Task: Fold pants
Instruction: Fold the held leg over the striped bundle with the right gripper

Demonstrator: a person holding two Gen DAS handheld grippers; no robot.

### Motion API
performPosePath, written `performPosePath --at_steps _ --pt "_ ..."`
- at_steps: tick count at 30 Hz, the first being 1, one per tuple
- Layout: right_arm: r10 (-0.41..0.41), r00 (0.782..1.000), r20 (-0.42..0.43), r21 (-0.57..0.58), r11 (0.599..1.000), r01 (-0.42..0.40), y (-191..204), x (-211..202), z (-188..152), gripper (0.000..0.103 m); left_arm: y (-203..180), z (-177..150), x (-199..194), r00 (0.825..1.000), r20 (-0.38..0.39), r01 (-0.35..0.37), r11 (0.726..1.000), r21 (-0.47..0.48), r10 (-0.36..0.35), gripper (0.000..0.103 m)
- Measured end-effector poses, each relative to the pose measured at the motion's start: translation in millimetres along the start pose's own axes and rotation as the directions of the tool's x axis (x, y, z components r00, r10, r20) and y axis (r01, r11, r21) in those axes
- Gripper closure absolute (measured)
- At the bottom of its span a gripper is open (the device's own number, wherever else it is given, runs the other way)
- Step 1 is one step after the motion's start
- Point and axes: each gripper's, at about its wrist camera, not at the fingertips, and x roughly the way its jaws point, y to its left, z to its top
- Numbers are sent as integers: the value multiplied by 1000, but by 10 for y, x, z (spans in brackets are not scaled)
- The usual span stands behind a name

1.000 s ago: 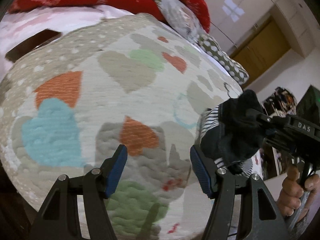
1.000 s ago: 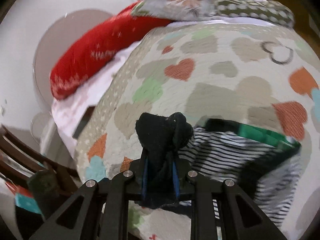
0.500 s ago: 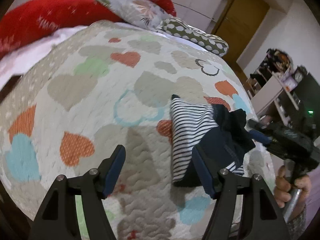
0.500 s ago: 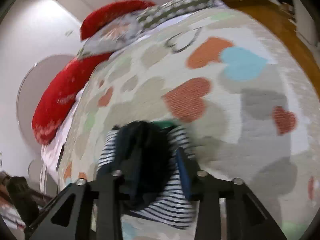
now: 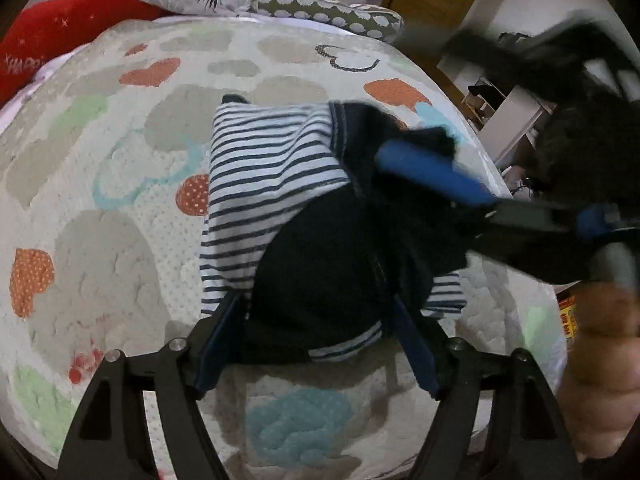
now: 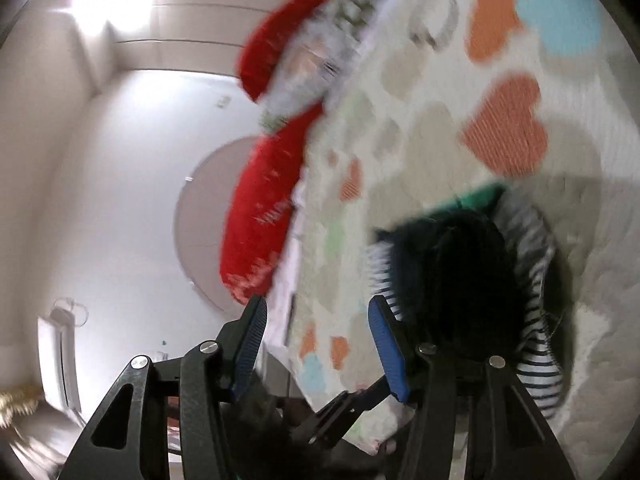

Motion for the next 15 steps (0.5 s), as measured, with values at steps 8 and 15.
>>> performPosePath --at_steps 8,15 --pt "-283 937 205 -28 955 294 -295 -378 29 46 250 194 -393 990 57 133 988 -84 -128 29" --pt "-294 911 289 -68 943 326 -182 -520 -23 46 194 735 -274 991 102 95 992 -83 -86 29"
